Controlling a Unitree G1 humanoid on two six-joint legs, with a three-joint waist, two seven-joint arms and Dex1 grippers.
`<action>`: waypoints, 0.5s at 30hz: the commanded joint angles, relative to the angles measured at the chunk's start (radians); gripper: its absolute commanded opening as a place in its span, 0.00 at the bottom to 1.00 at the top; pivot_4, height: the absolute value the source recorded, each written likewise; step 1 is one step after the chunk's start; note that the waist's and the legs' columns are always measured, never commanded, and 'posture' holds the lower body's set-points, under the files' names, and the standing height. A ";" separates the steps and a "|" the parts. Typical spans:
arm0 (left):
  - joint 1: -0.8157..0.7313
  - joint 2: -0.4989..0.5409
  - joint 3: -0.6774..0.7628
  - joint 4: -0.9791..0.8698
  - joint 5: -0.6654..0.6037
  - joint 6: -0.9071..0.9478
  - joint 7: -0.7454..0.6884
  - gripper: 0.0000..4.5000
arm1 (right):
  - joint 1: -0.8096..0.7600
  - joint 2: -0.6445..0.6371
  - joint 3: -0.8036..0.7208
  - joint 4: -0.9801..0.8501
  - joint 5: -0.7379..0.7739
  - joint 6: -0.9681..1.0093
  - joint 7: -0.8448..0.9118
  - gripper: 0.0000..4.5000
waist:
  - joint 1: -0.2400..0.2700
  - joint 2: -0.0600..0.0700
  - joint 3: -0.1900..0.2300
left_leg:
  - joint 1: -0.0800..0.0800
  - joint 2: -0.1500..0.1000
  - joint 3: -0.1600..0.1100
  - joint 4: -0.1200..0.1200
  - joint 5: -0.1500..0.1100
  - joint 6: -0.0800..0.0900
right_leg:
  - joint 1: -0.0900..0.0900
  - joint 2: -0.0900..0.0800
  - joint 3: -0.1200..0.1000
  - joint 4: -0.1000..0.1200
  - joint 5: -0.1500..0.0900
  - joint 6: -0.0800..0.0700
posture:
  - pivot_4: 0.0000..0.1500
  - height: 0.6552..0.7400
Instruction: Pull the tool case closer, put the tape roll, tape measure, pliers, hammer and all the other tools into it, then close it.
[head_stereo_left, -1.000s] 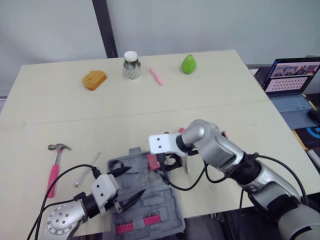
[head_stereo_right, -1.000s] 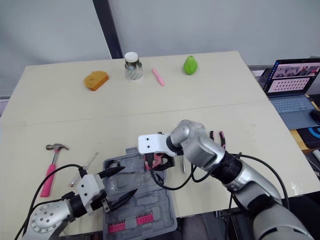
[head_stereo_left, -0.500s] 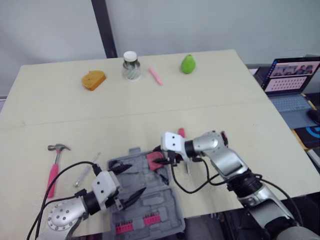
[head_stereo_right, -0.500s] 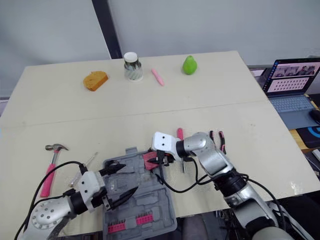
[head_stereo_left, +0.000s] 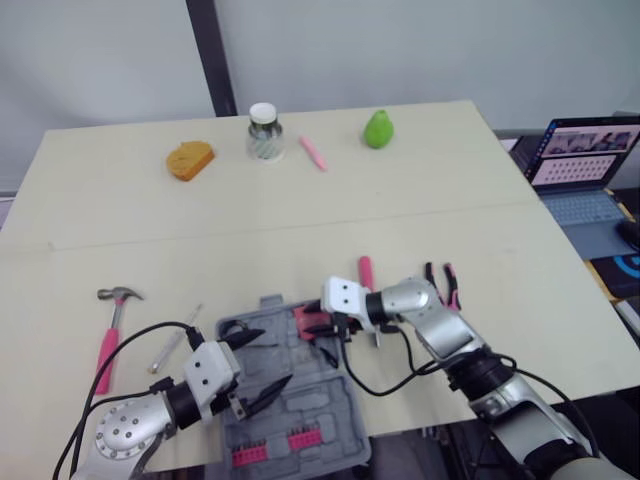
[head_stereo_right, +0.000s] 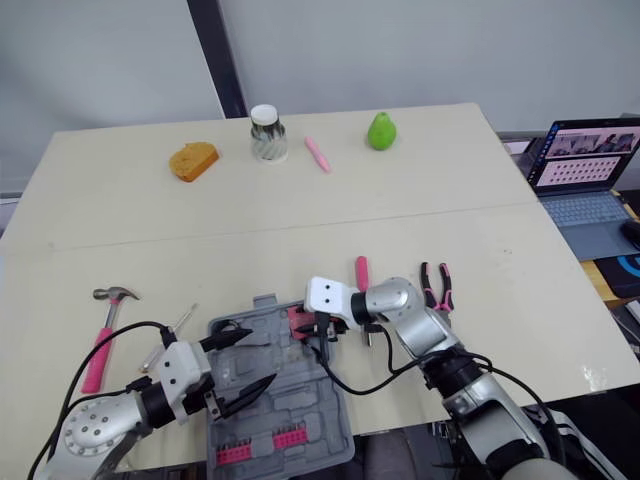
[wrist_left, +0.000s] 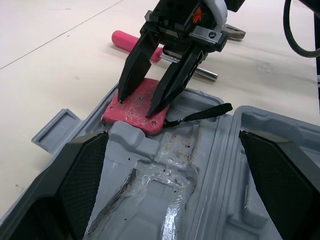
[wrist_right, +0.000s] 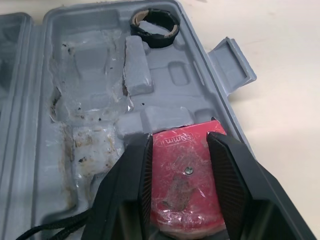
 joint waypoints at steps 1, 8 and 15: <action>-0.003 0.010 0.012 -0.033 -0.014 -0.004 -0.005 1.00 | 0.008 0.005 0.017 0.098 -0.037 -0.027 -0.016 0.40 | 0.001 0.000 0.000 | 0.000 0.000 0.000 0.000 0.000 0.000 | 0.000 0.000 0.000 0.000 0.000 0.000 | 1.00 1.00; -0.014 0.016 0.012 -0.030 -0.017 0.000 -0.009 1.00 | 0.003 0.041 0.019 0.219 -0.042 -0.054 -0.010 0.40 | -0.001 0.003 -0.011 | 0.004 0.002 0.000 0.000 0.000 0.000 | 0.002 0.001 0.000 0.000 0.000 0.000 | 1.00 1.00; -0.015 0.023 0.016 -0.030 -0.021 0.009 -0.012 1.00 | 0.019 0.058 0.003 0.236 -0.012 -0.076 0.014 0.40 | 0.000 0.005 -0.017 | 0.004 0.002 0.001 0.000 -0.001 -0.001 | 0.003 0.000 0.000 0.000 0.000 -0.001 | 1.00 1.00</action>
